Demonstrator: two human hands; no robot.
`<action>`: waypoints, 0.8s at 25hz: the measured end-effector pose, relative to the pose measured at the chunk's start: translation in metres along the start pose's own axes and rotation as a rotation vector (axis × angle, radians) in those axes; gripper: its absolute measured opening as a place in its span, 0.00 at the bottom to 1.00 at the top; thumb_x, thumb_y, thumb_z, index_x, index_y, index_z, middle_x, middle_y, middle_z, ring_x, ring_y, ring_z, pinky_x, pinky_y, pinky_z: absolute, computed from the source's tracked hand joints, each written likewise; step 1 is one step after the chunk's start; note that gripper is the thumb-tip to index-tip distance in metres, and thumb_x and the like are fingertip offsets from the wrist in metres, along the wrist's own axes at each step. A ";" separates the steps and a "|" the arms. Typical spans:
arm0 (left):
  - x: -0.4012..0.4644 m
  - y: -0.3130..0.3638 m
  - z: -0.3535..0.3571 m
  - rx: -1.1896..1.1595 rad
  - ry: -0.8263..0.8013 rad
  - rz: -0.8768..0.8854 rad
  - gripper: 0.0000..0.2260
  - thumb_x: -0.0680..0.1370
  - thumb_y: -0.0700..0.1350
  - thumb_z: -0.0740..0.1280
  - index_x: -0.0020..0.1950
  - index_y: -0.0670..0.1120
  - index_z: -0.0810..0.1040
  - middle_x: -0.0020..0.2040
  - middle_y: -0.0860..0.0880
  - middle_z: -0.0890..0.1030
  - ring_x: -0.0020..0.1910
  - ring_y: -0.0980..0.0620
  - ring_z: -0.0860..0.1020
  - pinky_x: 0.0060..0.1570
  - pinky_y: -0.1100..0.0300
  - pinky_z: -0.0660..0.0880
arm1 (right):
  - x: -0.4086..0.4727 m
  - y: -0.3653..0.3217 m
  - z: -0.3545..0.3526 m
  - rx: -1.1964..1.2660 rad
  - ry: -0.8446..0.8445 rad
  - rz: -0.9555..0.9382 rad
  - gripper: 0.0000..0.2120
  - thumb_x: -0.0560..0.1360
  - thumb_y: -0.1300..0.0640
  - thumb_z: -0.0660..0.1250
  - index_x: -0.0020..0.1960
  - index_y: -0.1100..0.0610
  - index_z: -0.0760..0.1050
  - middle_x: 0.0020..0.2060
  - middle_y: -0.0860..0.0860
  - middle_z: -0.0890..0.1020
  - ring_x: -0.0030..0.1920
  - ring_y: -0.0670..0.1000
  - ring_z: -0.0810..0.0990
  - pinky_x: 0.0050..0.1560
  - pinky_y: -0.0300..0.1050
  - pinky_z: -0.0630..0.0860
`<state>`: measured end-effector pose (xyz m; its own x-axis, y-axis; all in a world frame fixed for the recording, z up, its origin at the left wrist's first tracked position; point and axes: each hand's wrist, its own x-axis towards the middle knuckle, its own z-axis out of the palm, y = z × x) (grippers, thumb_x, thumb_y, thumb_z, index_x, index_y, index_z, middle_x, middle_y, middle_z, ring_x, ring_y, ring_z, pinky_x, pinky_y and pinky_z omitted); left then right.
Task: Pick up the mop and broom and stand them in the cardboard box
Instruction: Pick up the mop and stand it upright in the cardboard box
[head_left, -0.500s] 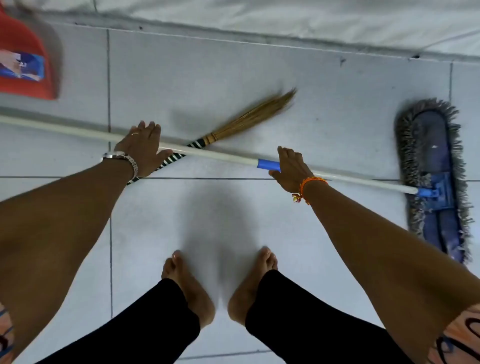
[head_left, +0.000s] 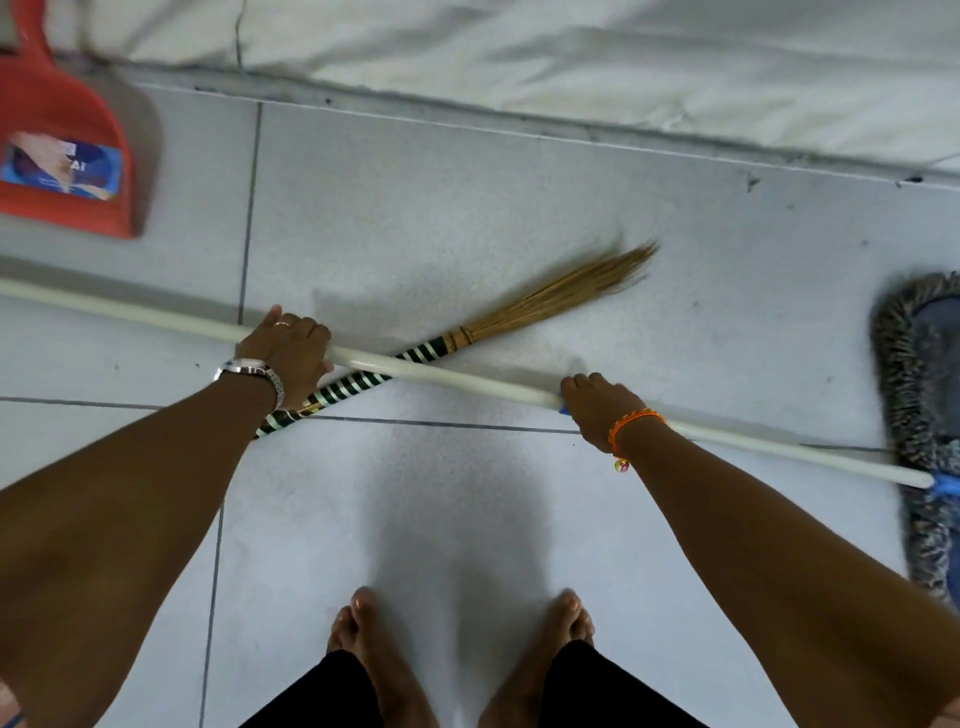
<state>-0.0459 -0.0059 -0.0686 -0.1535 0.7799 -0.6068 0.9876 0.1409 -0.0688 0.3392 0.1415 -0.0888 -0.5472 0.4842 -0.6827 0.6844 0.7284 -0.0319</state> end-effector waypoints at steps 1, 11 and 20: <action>-0.005 -0.003 -0.002 0.026 0.013 0.012 0.21 0.81 0.56 0.60 0.68 0.43 0.74 0.65 0.42 0.79 0.66 0.40 0.75 0.75 0.44 0.62 | -0.002 -0.003 -0.002 -0.028 -0.006 -0.027 0.15 0.76 0.62 0.63 0.61 0.61 0.67 0.56 0.58 0.76 0.57 0.59 0.75 0.50 0.57 0.76; -0.179 0.006 -0.213 0.101 0.527 0.035 0.26 0.80 0.61 0.55 0.33 0.46 0.77 0.28 0.46 0.81 0.29 0.42 0.79 0.35 0.55 0.67 | -0.156 0.016 -0.149 0.172 -0.002 -0.075 0.13 0.73 0.62 0.64 0.57 0.60 0.68 0.50 0.57 0.76 0.50 0.58 0.73 0.41 0.49 0.66; -0.333 0.033 -0.587 -0.558 1.278 -0.503 0.42 0.74 0.56 0.65 0.78 0.32 0.54 0.78 0.30 0.55 0.79 0.33 0.55 0.81 0.48 0.47 | -0.330 -0.009 -0.399 0.506 0.311 -0.138 0.11 0.69 0.64 0.67 0.49 0.57 0.70 0.42 0.52 0.74 0.42 0.54 0.71 0.42 0.45 0.65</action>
<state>0.0189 0.0972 0.5964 -0.6827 0.5331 0.4997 0.7298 0.5316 0.4299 0.3218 0.1687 0.4278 -0.7104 0.5760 -0.4044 0.6991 0.5113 -0.4999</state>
